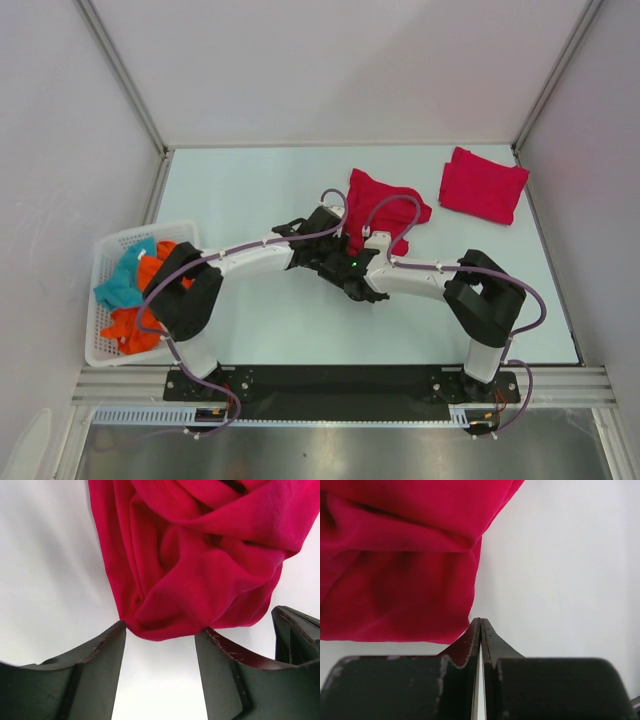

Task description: Fold and stack the t-shirts

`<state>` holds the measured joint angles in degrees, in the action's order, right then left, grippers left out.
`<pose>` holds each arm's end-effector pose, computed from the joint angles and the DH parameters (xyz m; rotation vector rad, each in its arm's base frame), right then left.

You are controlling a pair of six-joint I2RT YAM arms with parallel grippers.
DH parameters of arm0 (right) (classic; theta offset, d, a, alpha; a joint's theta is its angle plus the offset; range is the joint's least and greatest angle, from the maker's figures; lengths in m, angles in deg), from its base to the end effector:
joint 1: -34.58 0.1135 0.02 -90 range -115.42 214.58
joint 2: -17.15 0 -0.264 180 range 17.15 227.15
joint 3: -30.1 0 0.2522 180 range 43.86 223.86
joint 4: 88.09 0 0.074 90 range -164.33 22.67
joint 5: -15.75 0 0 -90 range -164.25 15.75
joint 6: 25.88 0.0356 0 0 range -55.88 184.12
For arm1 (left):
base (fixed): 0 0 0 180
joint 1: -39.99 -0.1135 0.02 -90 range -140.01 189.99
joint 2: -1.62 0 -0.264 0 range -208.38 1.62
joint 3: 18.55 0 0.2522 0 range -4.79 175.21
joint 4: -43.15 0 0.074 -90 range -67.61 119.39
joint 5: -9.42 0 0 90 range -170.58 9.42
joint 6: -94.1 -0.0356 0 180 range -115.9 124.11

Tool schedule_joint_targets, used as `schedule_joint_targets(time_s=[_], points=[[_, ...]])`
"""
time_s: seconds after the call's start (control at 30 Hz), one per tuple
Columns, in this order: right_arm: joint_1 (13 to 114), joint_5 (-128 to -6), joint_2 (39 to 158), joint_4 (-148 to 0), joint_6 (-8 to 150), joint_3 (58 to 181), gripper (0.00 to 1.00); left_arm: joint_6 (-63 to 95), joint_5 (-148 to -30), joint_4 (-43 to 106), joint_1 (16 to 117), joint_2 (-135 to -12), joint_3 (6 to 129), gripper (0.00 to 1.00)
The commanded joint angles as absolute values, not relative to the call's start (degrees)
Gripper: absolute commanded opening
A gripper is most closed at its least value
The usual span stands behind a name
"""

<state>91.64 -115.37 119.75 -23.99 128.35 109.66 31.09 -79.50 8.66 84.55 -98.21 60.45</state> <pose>0.1908 0.2514 0.1717 0.1770 2.4570 -0.3993 0.2592 -0.2543 0.1938 0.3899 2.5734 -0.4552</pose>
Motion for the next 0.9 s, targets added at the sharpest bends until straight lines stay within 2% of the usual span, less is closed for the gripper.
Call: schedule_joint_targets(time_s=[0.0,0.03,0.07,0.3,0.33,0.43,0.5,0.53,0.87], points=[[91.89,-117.40,118.57,-24.67,128.11,109.69,0.03,30.30,-81.54,10.93,84.91,-98.66,60.34,0.56],[91.89,-117.49,118.40,-24.67,128.11,109.69,0.03,30.21,-81.81,11.28,84.91,-98.75,60.25,0.54],[91.89,-117.58,118.31,-24.50,128.20,109.61,0.03,30.12,-82.16,11.63,84.91,-98.83,60.17,0.47],[91.89,-117.75,117.78,-24.32,127.93,109.08,0.01,29.68,-82.60,12.86,84.91,-99.01,59.46,0.31],[91.97,-117.67,117.69,-24.41,127.85,109.08,0.00,29.68,-82.60,12.78,84.91,-98.92,59.37,0.24],[92.24,-117.66,117.17,-25.11,127.49,108.73,0.00,29.68,-82.42,12.69,84.91,-98.57,58.85,0.13],[92.76,-117.84,116.38,-25.38,127.23,108.47,0.00,29.59,-82.08,12.16,84.82,-97.96,58.41,0.11],[92.94,-118.01,116.03,-25.12,127.66,108.38,0.00,29.59,-81.64,11.90,84.82,-97.61,58.32,0.05],[94.70,-121.18,109.52,-16.60,135.56,102.94,0.00,29.86,-78.65,9.17,84.03,-92.25,54.98,0.00]])
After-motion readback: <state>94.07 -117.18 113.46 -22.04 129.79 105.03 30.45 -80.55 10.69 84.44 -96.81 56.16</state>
